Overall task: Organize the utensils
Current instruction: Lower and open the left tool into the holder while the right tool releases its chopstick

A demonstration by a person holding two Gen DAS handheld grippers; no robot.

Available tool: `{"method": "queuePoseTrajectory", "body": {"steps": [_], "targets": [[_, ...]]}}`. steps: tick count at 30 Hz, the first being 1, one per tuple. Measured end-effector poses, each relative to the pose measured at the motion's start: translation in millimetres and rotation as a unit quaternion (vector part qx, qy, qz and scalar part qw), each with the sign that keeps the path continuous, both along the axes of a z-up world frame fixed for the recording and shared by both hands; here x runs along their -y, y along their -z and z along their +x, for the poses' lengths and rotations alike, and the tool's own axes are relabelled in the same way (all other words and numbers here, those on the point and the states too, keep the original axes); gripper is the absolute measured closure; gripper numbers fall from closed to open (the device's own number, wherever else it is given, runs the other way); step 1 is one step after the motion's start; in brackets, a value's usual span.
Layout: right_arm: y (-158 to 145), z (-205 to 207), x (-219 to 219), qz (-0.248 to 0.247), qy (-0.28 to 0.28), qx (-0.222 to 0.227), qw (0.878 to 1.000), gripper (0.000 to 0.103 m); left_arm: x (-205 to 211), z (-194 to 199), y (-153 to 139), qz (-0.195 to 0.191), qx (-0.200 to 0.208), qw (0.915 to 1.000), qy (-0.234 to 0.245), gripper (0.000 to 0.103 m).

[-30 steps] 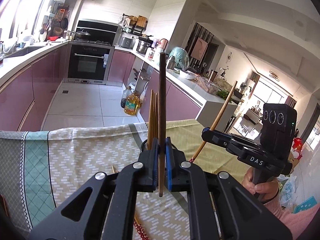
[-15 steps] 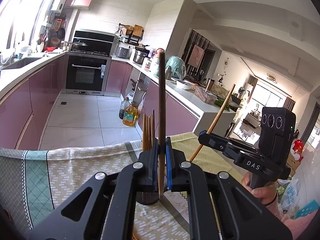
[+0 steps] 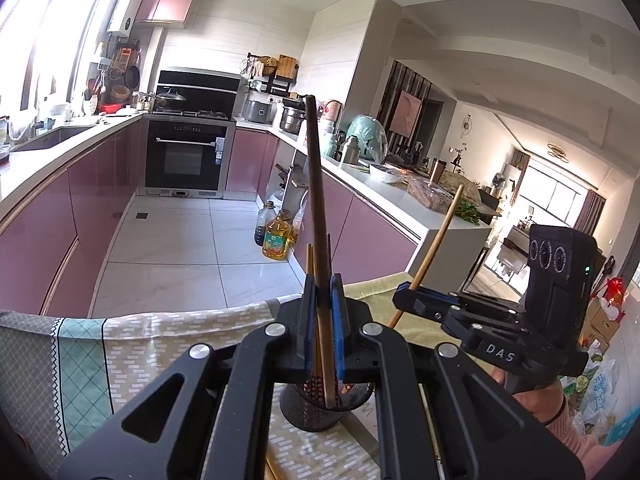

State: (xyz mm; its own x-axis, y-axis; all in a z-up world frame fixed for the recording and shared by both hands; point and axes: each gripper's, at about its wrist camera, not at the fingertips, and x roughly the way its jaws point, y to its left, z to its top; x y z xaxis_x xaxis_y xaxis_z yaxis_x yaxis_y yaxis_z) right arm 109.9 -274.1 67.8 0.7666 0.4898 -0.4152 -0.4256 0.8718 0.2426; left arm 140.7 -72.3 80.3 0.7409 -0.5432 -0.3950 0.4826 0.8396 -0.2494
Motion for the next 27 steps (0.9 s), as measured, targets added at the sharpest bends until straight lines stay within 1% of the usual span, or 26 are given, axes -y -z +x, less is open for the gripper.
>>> {"method": "queuePoseTrajectory", "body": {"steps": [5,8,15,17,20,23,27], "targets": [[11.5,7.5,-2.6,-0.005,0.001,-0.016,1.000,0.097,1.2,2.4,-3.6,-0.002,0.001,1.0000,-0.001,0.095],[15.5,10.8,-2.8,-0.005,0.001,-0.023,1.000,0.097,4.6,10.5,-7.1,-0.002,0.001,1.0000,-0.002,0.095],[24.1,12.6,-7.4,-0.015,-0.005,-0.036,0.999,0.097,11.8,13.6,0.1,0.014,-0.007,0.9999,0.002,0.095],[27.5,13.3,-8.1,-0.016,-0.006,-0.042,0.999,0.097,17.4,15.2,2.0,0.026,-0.014,0.9995,0.010,0.095],[32.1,16.9,-8.9,-0.019,-0.008,-0.053,0.998,0.097,26.6,13.9,8.8,0.054,-0.020,0.9980,0.024,0.095],[37.1,19.8,-9.4,-0.024,-0.011,-0.063,0.998,0.097,33.8,15.2,16.3,0.084,-0.031,0.9953,0.035,0.095],[43.1,24.0,-9.3,-0.028,-0.011,-0.079,0.996,0.097,40.3,19.9,25.5,0.110,-0.048,0.9916,0.048,0.095]]}}
